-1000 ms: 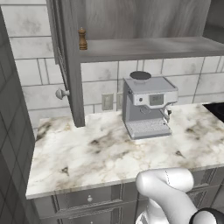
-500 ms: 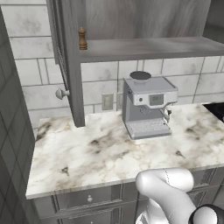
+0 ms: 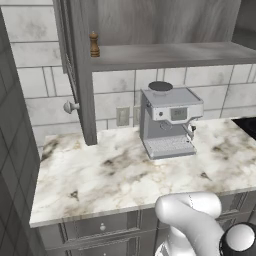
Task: Take 2 condiments from the cabinet and move them on the counter near the stove.Make sure the condiments are lined up with each other, next to each other.
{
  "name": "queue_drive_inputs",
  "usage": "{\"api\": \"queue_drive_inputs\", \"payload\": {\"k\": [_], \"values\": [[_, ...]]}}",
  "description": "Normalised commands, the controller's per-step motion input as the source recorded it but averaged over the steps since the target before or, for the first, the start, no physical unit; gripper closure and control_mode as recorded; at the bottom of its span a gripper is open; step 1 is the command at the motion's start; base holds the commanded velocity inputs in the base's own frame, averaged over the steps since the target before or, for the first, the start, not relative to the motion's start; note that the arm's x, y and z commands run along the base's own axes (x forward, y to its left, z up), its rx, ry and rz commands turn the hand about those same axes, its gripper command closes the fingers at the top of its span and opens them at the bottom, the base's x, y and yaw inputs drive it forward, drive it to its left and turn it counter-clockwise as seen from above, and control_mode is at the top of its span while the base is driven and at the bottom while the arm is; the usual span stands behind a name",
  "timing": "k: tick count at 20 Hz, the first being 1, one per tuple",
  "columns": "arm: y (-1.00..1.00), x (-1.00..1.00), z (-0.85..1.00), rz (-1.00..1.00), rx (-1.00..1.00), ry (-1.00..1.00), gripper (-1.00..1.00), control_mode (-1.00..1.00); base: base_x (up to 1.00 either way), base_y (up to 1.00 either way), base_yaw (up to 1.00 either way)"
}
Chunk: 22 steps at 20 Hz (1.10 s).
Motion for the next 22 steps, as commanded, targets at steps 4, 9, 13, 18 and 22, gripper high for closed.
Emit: {"api": "queue_drive_inputs", "payload": {"k": [4, 9, 13, 18, 22], "values": [[-0.08, 0.16, -0.21, 0.0, 0.09, 0.0, 1.0, -1.0, 0.0, 0.0, 0.0], [-0.02, 0.1, -0.21, 0.0, 0.02, 0.05, 1.0, -1.0, 0.0, 0.0, 0.0], [-0.04, 0.09, -0.21, 0.0, 0.04, 0.04, 1.0, -1.0, 0.0, 0.0, 0.0], [-0.03, 0.05, -0.4, 0.0, 0.02, 0.0, 1.0, -1.0, 0.0, 0.0, 0.0], [-0.08, 0.06, -0.29, 0.03, 0.0, 0.01, 1.0, -1.0, 0.0, 0.0, 0.0]]}}
